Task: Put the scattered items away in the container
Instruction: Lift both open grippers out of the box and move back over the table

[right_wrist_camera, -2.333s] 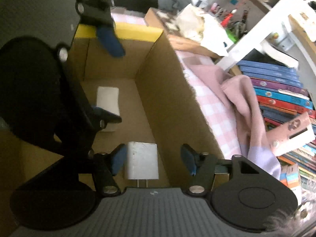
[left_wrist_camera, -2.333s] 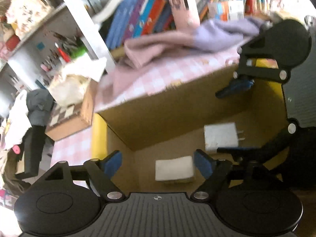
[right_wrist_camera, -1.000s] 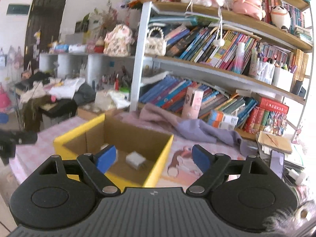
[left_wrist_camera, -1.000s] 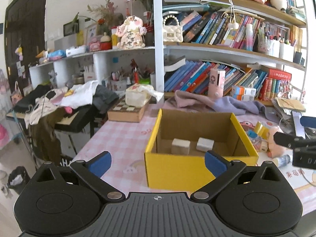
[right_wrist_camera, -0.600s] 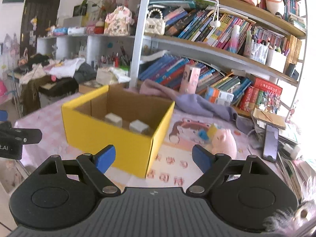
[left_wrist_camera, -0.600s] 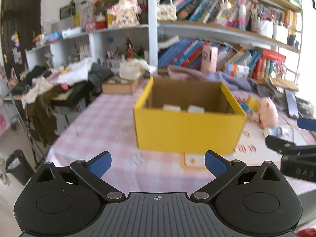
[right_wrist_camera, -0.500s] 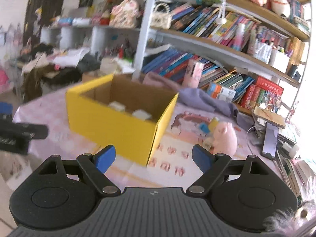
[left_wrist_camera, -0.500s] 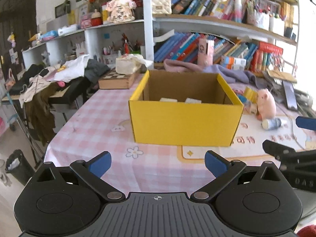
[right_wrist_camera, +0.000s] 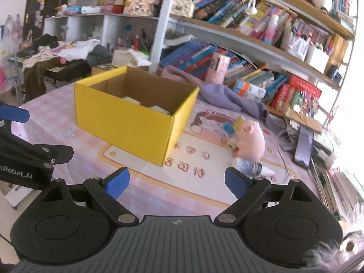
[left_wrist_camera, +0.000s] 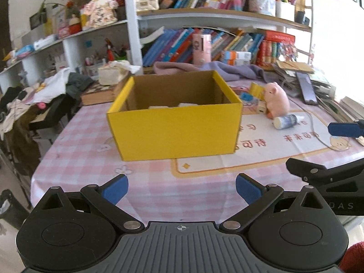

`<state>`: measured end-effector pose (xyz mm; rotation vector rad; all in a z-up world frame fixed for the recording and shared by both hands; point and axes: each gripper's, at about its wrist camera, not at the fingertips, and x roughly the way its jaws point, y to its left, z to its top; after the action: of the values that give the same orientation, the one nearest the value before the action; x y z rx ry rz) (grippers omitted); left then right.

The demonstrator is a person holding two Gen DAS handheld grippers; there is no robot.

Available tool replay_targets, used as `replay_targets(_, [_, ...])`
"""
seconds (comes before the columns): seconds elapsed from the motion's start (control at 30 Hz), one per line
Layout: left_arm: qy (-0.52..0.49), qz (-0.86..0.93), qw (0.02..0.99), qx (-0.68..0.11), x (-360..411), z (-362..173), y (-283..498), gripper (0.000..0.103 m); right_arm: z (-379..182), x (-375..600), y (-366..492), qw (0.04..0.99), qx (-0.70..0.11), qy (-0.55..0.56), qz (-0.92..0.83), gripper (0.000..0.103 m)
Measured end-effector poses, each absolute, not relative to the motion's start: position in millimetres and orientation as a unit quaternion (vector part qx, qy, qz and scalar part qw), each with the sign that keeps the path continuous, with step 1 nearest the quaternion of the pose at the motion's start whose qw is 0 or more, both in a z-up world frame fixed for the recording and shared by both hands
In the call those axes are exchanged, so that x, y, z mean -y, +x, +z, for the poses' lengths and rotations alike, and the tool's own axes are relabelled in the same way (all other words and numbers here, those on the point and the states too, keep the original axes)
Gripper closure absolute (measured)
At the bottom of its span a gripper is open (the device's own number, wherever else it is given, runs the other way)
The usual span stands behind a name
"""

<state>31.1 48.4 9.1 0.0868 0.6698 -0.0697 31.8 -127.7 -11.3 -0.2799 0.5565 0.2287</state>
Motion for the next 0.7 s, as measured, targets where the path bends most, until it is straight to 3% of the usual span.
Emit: replay_targets(0.7, [0.063,-0.113,0.913,-0.387,4,-11,61,0.001,-31,182,45,0.924,-0.364,-0.118,0.033,0.011])
